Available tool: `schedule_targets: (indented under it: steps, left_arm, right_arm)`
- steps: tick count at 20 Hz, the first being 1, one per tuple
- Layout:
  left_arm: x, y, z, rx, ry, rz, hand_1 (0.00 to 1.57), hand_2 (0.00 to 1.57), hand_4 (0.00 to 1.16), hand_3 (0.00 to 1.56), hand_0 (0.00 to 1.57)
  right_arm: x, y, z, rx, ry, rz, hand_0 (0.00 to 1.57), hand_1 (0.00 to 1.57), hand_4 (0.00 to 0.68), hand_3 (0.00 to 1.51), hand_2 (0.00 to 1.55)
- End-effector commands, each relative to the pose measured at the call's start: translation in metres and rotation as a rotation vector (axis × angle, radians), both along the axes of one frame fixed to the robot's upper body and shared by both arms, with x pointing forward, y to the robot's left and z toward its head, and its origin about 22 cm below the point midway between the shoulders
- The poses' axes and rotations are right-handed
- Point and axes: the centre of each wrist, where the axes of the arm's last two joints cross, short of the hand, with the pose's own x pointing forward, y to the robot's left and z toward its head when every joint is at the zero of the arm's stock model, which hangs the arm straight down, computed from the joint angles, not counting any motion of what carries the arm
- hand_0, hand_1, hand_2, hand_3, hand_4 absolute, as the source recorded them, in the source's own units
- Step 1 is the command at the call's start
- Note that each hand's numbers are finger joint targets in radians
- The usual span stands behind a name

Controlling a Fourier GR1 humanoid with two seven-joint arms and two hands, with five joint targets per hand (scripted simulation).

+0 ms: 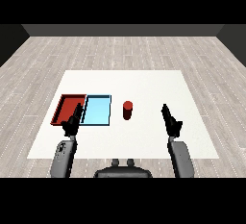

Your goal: Pick the red can and put it in the red box

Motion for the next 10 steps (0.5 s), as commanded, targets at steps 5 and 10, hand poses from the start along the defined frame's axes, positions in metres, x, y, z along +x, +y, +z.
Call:
schedule_targets:
  steps: [5, 10]
  left_arm:
    - [0.003, -0.010, 0.000, -0.042, 0.036, -0.020, 0.00, 0.00, 0.00, 0.00, 0.00]
    - [-0.003, -0.004, 0.026, -0.093, -0.397, -0.044, 0.00, 0.00, 0.00, 0.00, 0.00]
  right_arm:
    - [0.024, -0.018, -0.003, 0.035, 0.013, 0.026, 0.00, 0.00, 0.000, 0.00, 0.00]
    - [0.008, -0.011, 0.002, 0.123, -0.333, 0.098, 0.00, 0.00, 0.000, 0.00, 0.00]
